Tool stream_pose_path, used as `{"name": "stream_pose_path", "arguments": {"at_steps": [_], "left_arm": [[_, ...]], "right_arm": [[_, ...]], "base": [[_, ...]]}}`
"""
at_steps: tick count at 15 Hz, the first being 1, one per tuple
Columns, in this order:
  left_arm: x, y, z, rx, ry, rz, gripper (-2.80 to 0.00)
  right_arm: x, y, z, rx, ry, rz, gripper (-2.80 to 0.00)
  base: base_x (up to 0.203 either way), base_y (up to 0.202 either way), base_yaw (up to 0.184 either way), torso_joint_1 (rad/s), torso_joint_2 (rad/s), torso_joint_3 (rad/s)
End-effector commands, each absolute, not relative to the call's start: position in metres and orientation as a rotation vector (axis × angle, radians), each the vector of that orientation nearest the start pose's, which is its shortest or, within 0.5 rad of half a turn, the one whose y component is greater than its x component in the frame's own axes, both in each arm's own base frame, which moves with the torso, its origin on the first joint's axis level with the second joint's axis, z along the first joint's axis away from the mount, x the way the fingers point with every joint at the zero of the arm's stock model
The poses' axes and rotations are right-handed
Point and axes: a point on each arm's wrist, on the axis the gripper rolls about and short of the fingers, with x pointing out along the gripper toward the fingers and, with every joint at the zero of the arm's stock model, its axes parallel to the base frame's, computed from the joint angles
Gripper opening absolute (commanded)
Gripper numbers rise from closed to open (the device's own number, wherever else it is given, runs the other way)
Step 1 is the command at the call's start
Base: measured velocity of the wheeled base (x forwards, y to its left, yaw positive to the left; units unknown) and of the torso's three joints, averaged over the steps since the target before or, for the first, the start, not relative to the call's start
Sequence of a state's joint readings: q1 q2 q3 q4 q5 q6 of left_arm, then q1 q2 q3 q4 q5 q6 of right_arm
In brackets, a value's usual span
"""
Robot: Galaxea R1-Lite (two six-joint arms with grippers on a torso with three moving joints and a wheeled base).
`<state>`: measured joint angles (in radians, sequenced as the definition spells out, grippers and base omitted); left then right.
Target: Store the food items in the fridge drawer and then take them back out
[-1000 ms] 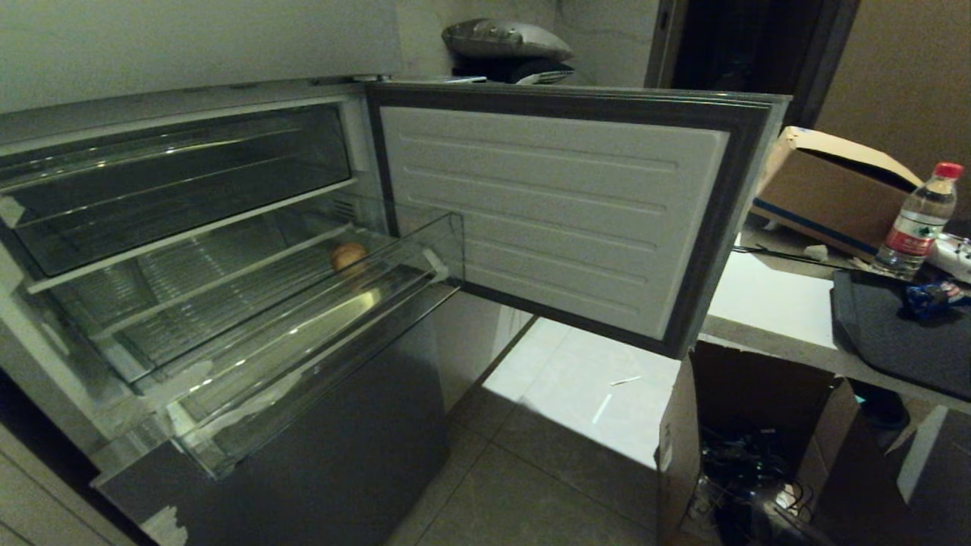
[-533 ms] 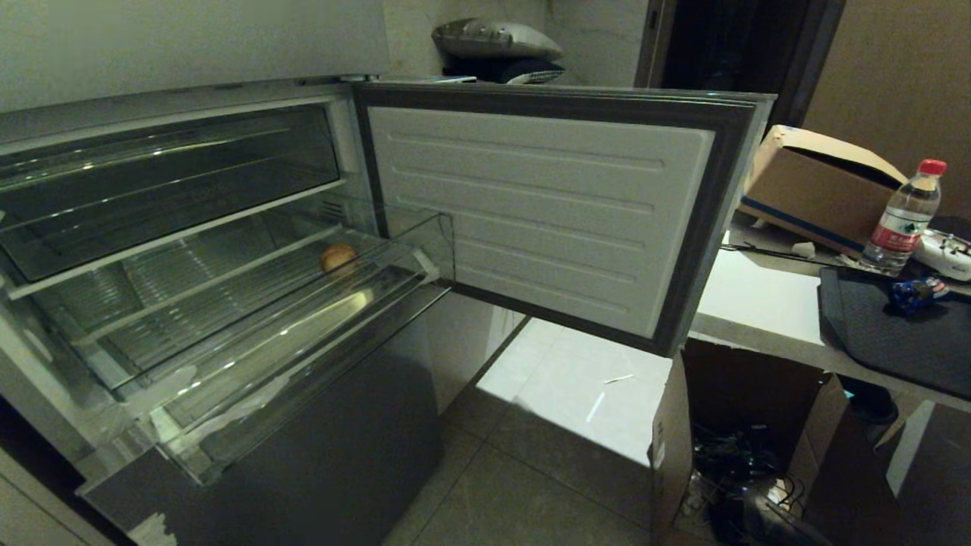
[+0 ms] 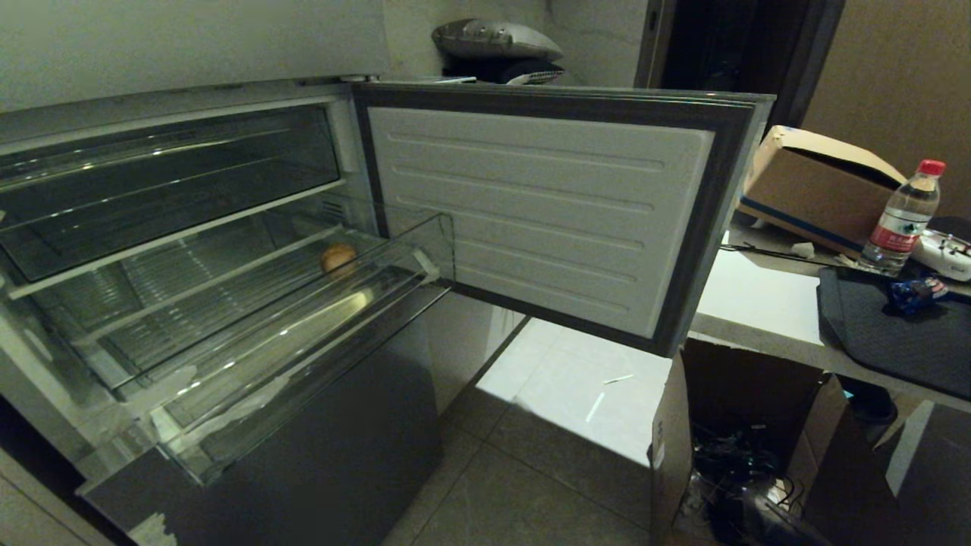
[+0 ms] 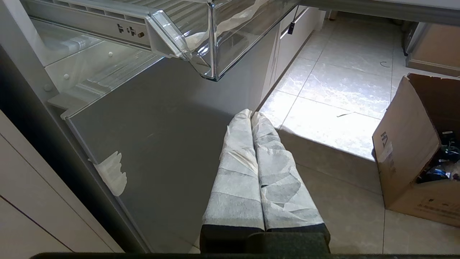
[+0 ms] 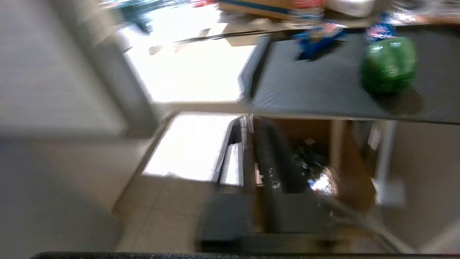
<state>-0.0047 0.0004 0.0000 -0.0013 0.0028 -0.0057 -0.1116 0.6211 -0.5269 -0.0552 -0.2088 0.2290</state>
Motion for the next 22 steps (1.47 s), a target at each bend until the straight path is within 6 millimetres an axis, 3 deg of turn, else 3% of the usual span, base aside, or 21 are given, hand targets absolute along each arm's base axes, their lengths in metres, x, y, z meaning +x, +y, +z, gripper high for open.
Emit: {"name": "stream_pose_path", "arguments": {"at_steps": [1,3,6,10,16,19,22], "left_arm": [[-0.023,0.0,0.076,-0.006,0.0,-0.002,-2.8],[-0.023,0.0,0.076,-0.006,0.0,-0.002,-2.8],[-0.023,0.0,0.076,-0.006,0.0,-0.002,-2.8],[-0.023,0.0,0.076,-0.008,0.0,-0.002,-2.8],[-0.023,0.0,0.076,-0.006,0.0,-0.002,-2.8],[-0.023,0.0,0.076,-0.006,0.0,-0.002,-2.8],[-0.023,0.0,0.076,-0.007,0.0,-0.002,-2.8]], "right_arm": [[0.12,-0.037,0.234,0.261,0.14,-0.502,0.0],[0.147,-0.074,0.236,0.274,0.075,-0.659,0.0],[0.161,-0.113,0.234,0.261,0.03,-0.765,0.0],[0.168,-0.136,0.221,0.28,0.086,-0.783,0.0],[0.202,-0.168,0.195,0.222,0.179,-0.738,0.0],[0.216,-0.178,0.2,0.185,0.175,-0.682,0.0],[0.225,-0.186,0.192,0.129,0.227,-0.675,0.0]], "base": [[0.0,0.0,0.0,0.0,0.0,0.0],[0.0,0.0,0.0,0.0,0.0,0.0],[0.0,0.0,0.0,0.0,0.0,0.0],[0.0,0.0,0.0,0.0,0.0,0.0],[0.0,0.0,0.0,0.0,0.0,0.0],[0.0,0.0,0.0,0.0,0.0,0.0],[0.0,0.0,0.0,0.0,0.0,0.0]]}}
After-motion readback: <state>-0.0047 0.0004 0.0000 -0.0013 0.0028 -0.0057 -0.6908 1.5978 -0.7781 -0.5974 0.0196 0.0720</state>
